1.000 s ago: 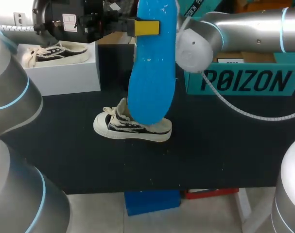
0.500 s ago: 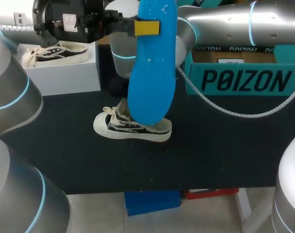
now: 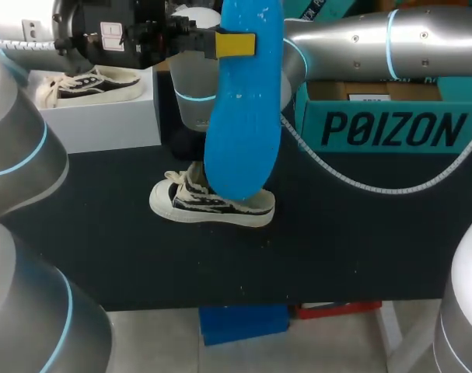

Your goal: Take the shoe out of the shoebox, open the shoe tongue, remove and reinsert the insole, then place the shoe into the shoebox

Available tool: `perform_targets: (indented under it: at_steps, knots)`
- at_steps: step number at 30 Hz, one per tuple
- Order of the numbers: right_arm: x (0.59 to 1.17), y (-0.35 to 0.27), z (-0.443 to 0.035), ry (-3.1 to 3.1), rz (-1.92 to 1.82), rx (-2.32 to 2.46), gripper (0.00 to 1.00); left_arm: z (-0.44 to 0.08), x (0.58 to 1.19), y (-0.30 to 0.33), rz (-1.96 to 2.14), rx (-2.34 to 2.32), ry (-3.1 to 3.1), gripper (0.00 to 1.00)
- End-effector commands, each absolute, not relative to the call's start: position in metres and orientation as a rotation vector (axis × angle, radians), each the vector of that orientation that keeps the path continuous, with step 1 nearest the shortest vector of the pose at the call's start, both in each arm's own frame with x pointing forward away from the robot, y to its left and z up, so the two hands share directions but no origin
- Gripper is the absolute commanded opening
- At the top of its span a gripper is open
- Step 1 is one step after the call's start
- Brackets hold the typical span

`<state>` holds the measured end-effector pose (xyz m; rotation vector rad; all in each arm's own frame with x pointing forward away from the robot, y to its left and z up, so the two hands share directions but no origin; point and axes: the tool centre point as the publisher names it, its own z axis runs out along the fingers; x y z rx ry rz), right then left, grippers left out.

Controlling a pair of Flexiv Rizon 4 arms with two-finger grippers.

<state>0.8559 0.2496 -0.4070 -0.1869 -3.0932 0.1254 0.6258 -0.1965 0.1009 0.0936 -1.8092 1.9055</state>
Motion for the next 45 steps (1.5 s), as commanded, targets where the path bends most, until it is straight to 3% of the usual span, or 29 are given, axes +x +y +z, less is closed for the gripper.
perform_targets:
  at_steps: [1, 3, 33, 45]
  knots:
    - [0.853, 0.249, -0.412, -3.096, 0.107, -0.195, 0.27, 0.101, 0.626, -0.197, 1.903, 0.096, -1.812, 0.0]
    - [0.852, 0.25, -0.412, -3.099, 0.103, -0.199, 0.0, 0.101, 0.626, -0.197, 1.903, 0.096, -1.812, 0.0]
    - [0.85, 0.252, -0.412, -3.096, 0.045, -0.19, 0.0, 0.101, 0.626, -0.197, 1.903, 0.096, -1.812, 0.0]
    - [0.849, 0.226, -0.325, -3.091, 0.266, -0.515, 0.0, 0.101, 0.626, -0.197, 1.903, 0.096, -1.812, 0.0]
